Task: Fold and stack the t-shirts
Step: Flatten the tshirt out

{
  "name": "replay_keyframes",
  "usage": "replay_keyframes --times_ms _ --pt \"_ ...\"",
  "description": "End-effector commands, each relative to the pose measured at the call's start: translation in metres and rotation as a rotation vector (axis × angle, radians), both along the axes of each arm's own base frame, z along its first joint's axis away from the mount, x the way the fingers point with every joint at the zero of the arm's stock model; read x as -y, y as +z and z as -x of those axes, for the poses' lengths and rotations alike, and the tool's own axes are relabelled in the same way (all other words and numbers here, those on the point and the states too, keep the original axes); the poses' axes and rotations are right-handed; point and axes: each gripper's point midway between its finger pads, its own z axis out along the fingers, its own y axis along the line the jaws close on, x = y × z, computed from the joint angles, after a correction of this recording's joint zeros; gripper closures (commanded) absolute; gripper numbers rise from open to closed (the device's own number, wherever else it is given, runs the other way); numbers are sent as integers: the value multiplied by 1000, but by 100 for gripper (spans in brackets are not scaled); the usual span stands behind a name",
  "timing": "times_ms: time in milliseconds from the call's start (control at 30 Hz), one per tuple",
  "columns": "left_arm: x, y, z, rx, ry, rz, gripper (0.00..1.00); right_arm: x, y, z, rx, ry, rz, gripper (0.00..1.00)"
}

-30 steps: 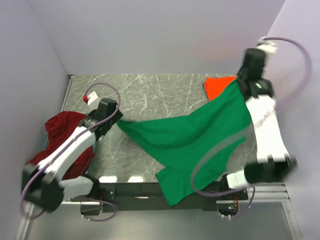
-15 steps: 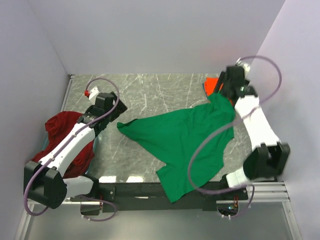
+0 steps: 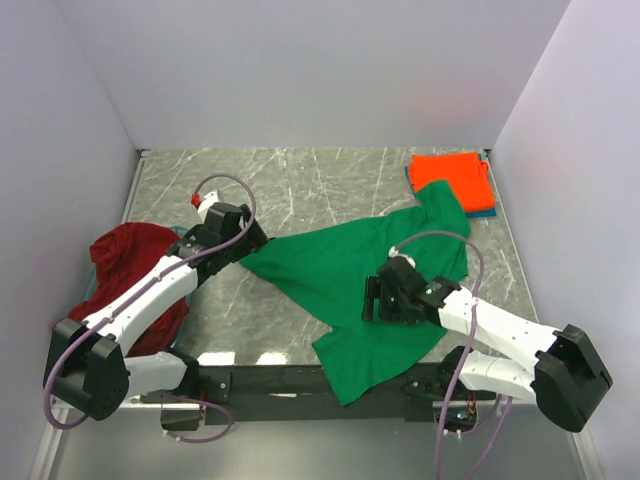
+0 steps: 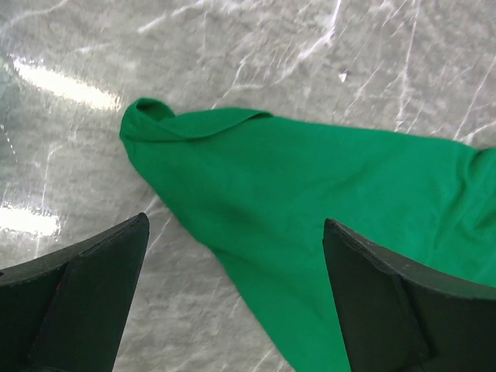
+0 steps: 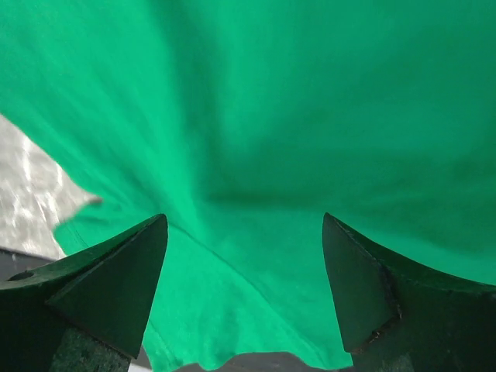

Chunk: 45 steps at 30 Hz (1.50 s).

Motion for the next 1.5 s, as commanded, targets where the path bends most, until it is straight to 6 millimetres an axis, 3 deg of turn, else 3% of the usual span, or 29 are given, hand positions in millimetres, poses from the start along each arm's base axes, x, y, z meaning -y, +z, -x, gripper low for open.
replay_keyframes --times_ms 0,67,167,333,467,733,867,933,1100,1233,1267,1467 --pt "2 12 0 48 -6 26 0 -25 0 4 -15 -49 -136 13" --pt "5 11 1 47 -12 36 1 -23 -7 2 -26 -57 -109 13" --pt "5 5 2 29 -23 26 1 -6 -24 -12 -25 -105 31 12" --pt "-1 -10 5 -16 -21 -26 0 6 -38 -37 -62 -125 80 11" --pt "1 -16 8 -27 -45 -31 0 40 -51 -57 -125 -213 136 11" --pt "7 -40 16 -88 -132 -59 1 97 -43 -102 -145 -334 221 10" --pt "11 -59 32 -149 -176 -40 1 115 -39 -120 -142 -402 229 10" --pt "17 -66 46 -167 -229 -4 1 119 -34 -126 -129 -416 229 10" --pt "39 -70 55 -134 -337 39 1 112 -17 -130 -70 -385 182 9" --pt "34 -86 44 -163 -304 -24 8 107 4 -126 -3 -365 127 9" --pt "33 -89 42 -171 -301 -39 14 106 6 -122 4 -358 125 9" --pt "25 -95 24 -180 -256 -120 30 108 26 -106 60 -359 103 9"
